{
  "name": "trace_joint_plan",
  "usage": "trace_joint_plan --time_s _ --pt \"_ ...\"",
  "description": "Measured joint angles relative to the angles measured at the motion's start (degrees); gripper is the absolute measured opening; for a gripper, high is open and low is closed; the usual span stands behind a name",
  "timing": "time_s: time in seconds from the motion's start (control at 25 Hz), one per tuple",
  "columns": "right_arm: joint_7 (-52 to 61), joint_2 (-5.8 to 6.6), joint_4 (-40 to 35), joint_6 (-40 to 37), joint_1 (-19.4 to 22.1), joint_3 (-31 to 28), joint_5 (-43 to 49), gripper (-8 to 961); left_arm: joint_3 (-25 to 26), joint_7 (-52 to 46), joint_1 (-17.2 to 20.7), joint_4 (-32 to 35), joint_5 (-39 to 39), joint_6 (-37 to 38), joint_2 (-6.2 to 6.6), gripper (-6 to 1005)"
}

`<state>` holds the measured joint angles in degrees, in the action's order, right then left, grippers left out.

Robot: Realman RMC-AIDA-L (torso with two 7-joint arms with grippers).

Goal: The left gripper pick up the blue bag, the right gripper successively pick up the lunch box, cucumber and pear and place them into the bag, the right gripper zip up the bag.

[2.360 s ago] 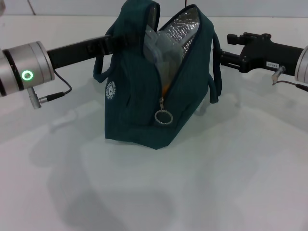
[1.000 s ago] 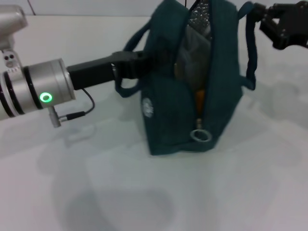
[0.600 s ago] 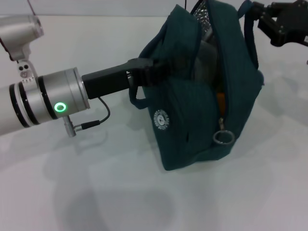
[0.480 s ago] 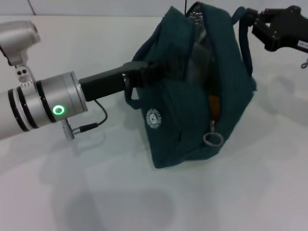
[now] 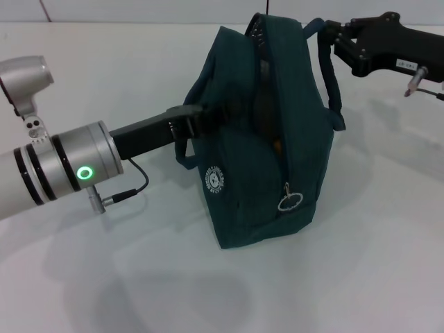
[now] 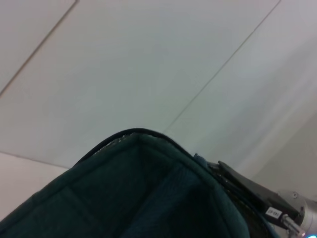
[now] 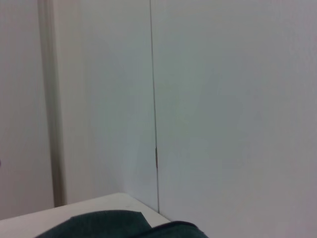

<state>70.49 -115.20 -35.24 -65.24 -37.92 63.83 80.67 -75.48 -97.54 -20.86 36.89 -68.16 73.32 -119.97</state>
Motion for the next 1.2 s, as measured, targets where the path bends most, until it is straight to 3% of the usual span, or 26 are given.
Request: trace_joint_plan --time_s 0.4,0.8,1.2 --pt "-0.68 -0.12 0.33 0.14 -0.81 0.07 -0.27 39 0.02 0.42 0.42 -0.15 0.93 0.44 0.05 38" --pt "-0.47 -0.12 -0.25 -1.28 1.34 -0.39 -0.62 151 0.07 0.43 1.43 -0.16 1.45 0.52 0.17 37" --pt "-2.25 -0.05 -3.27 -7.1 5.84 -0.62 -4.33 358 0.49 0.43 2.12 -0.89 2.21 0.58 0.18 37"
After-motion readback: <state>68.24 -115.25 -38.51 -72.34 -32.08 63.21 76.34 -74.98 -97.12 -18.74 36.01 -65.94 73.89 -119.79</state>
